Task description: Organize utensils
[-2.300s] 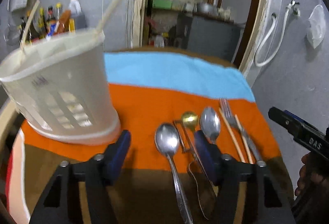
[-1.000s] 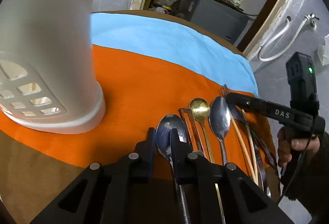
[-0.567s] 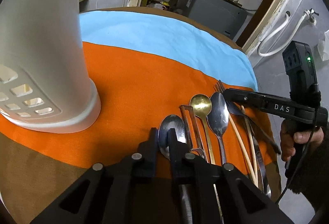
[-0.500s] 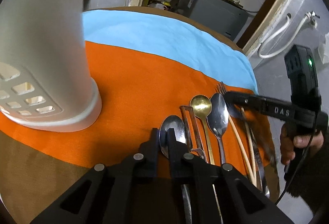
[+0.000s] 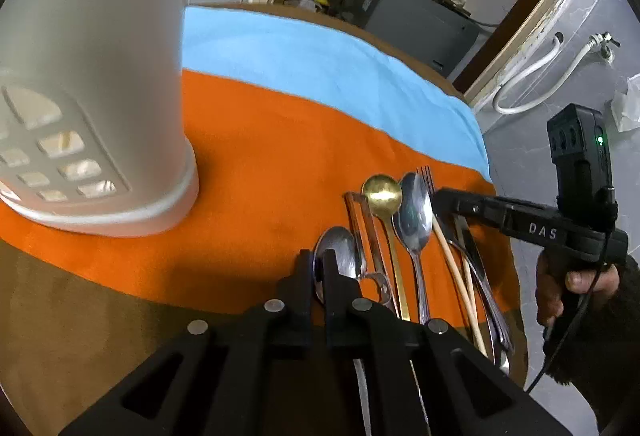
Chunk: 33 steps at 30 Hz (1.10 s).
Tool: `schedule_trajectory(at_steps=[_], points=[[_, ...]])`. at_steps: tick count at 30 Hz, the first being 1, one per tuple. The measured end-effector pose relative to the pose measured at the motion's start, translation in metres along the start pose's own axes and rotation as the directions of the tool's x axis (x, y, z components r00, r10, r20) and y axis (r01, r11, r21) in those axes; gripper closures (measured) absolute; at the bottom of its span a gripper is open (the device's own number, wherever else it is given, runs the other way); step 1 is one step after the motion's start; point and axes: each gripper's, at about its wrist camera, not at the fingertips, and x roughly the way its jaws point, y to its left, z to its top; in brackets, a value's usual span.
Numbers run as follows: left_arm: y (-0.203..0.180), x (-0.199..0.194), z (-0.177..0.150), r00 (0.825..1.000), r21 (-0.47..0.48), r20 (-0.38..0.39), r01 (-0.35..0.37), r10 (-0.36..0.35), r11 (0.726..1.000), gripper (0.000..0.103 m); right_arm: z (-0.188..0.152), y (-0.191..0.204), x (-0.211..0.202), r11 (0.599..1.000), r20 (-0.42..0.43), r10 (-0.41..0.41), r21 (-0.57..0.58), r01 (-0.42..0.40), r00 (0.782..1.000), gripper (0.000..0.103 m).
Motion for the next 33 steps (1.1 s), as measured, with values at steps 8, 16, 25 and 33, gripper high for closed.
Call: schedule_trajectory(at_steps=[8, 16, 25, 33], points=[[0.002, 0.003, 0.000, 1.000, -0.009, -0.013, 0.013, -0.014, 1.000, 0.097, 0.006, -0.004, 0.001, 0.998, -0.017, 0.037, -0.040, -0.038, 0.999, 0.088], [0.002, 0.005, 0.003, 1.000, -0.005, -0.027, 0.013, -0.013, 1.000, 0.096, 0.019, 0.001, 0.004, 0.994, -0.036, 0.059, -0.091, -0.062, 0.998, 0.077], [-0.006, 0.007, 0.005, 0.999, 0.020, -0.041, -0.004, 0.005, 1.000, 0.097, 0.012, -0.005, 0.003, 0.996, -0.021, 0.085, -0.024, -0.086, 0.996, 0.085], [-0.007, -0.003, 0.002, 1.000, 0.007, -0.018, -0.003, 0.004, 1.000, 0.100, -0.009, -0.008, -0.012, 0.984, 0.045, 0.121, 0.129, -0.126, 0.992, 0.101]])
